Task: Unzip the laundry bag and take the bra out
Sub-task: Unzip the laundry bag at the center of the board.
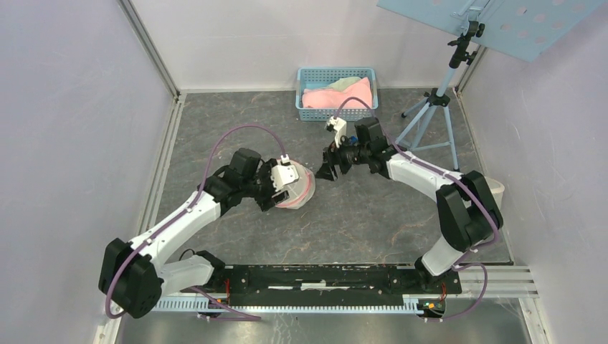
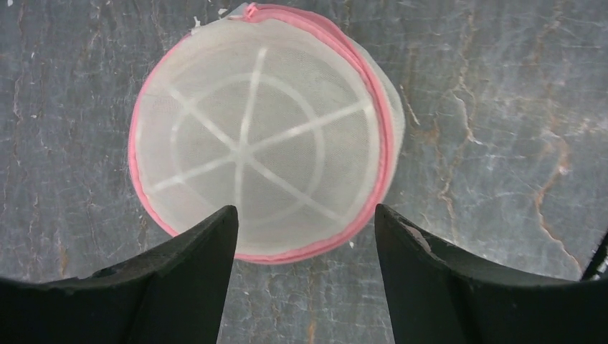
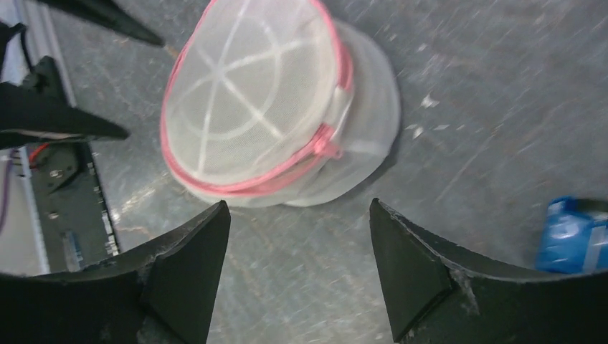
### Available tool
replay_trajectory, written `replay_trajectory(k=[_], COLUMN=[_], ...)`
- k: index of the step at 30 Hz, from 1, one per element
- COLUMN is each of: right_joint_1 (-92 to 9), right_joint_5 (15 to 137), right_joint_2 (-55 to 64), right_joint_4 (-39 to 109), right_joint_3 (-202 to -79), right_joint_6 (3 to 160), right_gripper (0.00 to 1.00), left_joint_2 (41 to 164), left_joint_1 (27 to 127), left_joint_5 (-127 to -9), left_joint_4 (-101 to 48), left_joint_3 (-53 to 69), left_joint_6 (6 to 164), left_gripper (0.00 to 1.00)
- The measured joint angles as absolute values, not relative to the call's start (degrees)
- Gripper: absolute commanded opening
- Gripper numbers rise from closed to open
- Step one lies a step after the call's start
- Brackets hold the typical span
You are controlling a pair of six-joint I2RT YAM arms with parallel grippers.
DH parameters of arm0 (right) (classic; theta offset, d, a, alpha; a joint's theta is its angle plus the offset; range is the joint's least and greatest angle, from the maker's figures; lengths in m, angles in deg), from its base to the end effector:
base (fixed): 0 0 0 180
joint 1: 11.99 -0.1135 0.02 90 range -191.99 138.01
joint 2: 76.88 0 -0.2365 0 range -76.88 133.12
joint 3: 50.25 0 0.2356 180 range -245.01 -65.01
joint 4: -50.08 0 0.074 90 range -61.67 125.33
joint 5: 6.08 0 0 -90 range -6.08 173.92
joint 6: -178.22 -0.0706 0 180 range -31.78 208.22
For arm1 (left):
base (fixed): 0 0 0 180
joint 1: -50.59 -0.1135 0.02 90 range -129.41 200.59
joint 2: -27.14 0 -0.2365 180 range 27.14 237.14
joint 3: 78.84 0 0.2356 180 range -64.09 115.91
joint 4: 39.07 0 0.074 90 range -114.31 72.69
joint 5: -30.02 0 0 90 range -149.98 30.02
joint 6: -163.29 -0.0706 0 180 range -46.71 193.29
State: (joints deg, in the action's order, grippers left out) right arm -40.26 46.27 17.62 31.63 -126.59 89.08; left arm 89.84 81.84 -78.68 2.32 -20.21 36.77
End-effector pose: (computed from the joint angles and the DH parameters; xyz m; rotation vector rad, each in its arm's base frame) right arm 0.3025 0.2117 0.1984 -0.9166 2.0307 0.9889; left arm 0.1980 -0.1466 0.2065 1.4302 1.8476 -0.3395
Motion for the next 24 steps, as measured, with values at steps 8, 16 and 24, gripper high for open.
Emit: replay_trajectory(k=[8,16,24], right_joint_1=[-43.9,-45.9,-45.9], right_joint_5=[42.7,41.8,41.3], right_joint_2=[18.6,21.4,23.2], right_joint_4=[36.0,41.8,46.3], right_joint_3=[-118.9,-115.5,-114.3], right_joint_6=[79.4,72.8,68.7], right_gripper=[0.72,0.76,0.69], left_joint_2=[95.7,98.1,100.9], left_joint_1=[82.5,85.8,89.4], left_joint_5=[-74.8,-70.8,-68.5], left_joint_4=[-2.4,-8.0,-11.4], left_joint_3=[-19.8,-22.5,-24.1], left_joint_6=[36.2,35.7,34.2], left_gripper=[0.81,0.87,0.98])
